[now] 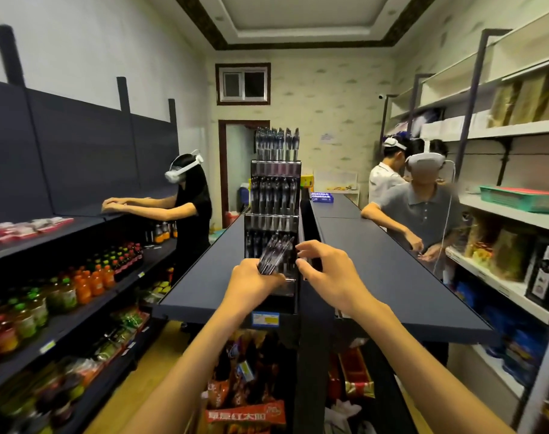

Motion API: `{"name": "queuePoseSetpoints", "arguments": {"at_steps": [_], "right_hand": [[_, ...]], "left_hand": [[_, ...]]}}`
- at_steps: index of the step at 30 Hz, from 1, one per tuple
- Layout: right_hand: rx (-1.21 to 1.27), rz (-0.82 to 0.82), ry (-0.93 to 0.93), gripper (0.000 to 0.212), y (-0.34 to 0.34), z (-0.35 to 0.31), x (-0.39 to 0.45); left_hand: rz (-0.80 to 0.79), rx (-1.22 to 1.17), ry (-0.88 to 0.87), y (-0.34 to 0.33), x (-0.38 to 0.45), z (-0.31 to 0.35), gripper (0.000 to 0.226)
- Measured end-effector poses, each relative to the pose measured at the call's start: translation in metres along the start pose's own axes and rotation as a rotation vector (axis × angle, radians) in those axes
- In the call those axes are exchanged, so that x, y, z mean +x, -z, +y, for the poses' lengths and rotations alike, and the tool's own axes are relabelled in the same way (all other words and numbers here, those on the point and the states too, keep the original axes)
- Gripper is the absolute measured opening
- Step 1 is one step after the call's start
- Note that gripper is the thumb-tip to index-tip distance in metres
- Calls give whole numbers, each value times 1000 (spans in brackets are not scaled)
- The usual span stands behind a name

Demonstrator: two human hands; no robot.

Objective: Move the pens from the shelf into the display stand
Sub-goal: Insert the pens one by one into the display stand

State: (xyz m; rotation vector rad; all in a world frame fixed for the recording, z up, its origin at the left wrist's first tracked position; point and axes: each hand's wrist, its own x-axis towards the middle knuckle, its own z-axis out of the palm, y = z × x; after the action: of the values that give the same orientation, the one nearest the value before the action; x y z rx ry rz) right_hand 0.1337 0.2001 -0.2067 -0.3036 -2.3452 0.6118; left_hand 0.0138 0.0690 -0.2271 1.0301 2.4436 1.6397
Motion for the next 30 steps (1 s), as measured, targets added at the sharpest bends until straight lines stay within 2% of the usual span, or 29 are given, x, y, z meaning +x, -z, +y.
{"name": "queuePoseSetpoints", "arguments": {"at_steps": [5,10,14,18,23,30], "right_hand": [[20,28,5,29,-15,-5,23],[31,19,-18,25,-43,-15,41],[35,50,-69,14,-60,-27,55],[79,73,-151,24,-71,-34,66],[270,128,-275,12,-88,-37,75],[503,212,-425,17,-104,-29,85]], "left_hand": [[46,5,30,7,24,-22,19],[25,2,16,17,52,-43,4],[-25,1,-50,25,70,-45,13],[-104,29,-81,29,81,-52,28],[-147,67,-78,34,90,-58,21],[-175,40,-82,38,102,-68,21]]}}
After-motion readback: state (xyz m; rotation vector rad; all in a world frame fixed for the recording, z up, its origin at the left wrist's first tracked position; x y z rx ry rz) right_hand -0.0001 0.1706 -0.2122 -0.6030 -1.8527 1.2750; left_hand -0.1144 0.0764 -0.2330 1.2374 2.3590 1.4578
